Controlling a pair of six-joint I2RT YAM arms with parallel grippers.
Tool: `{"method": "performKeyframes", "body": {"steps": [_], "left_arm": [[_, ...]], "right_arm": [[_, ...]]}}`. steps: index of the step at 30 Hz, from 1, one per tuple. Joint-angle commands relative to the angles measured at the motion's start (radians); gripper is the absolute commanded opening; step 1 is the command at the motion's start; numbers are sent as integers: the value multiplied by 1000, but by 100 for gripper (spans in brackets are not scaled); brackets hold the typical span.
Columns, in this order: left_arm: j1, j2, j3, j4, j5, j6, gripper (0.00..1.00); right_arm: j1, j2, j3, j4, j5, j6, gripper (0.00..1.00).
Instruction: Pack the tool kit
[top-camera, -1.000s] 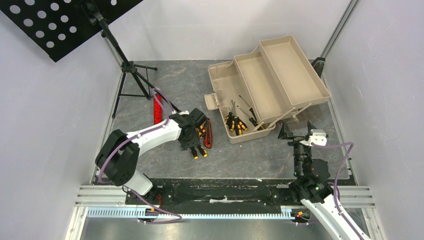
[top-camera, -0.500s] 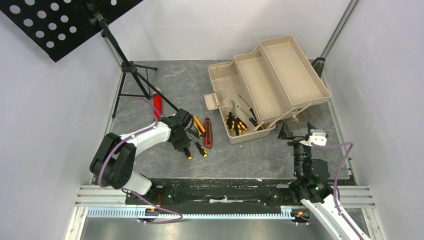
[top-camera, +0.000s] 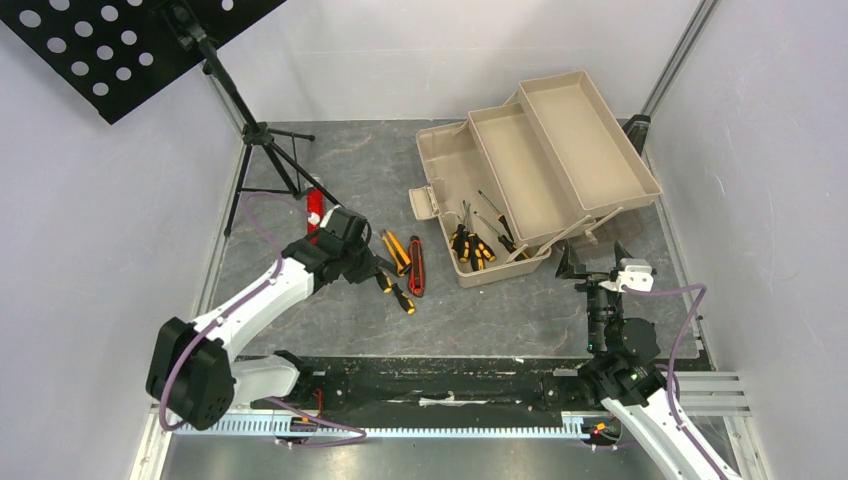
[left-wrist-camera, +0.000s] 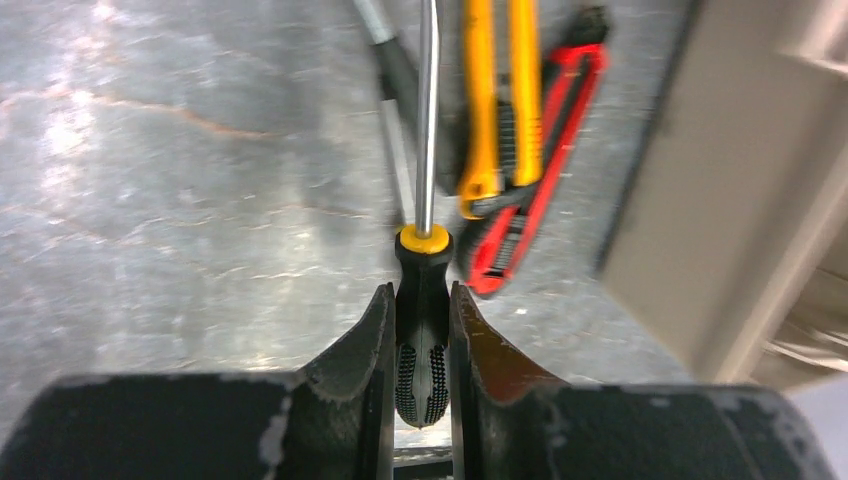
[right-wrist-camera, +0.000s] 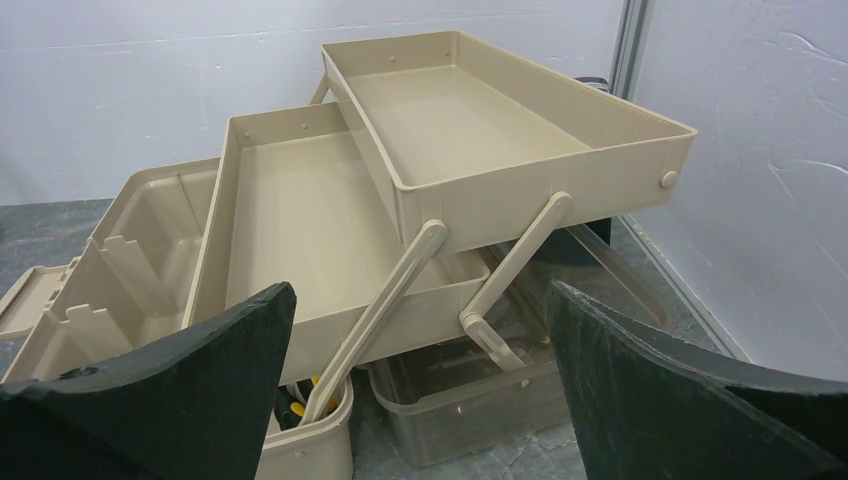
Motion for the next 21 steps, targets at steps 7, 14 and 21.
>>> {"method": "performKeyframes", "body": {"steps": [7, 14, 21], "left_arm": [[-90, -29, 98, 410, 151, -55, 2], [-181, 175, 224, 572, 133, -86, 2], [-226, 426, 408, 631, 189, -109, 4]], "right_arm": [[6, -50, -4, 48, 9, -10, 98], [6, -51, -4, 47, 12, -11, 98], [6, -49, -3, 43, 16, -14, 98]]}}
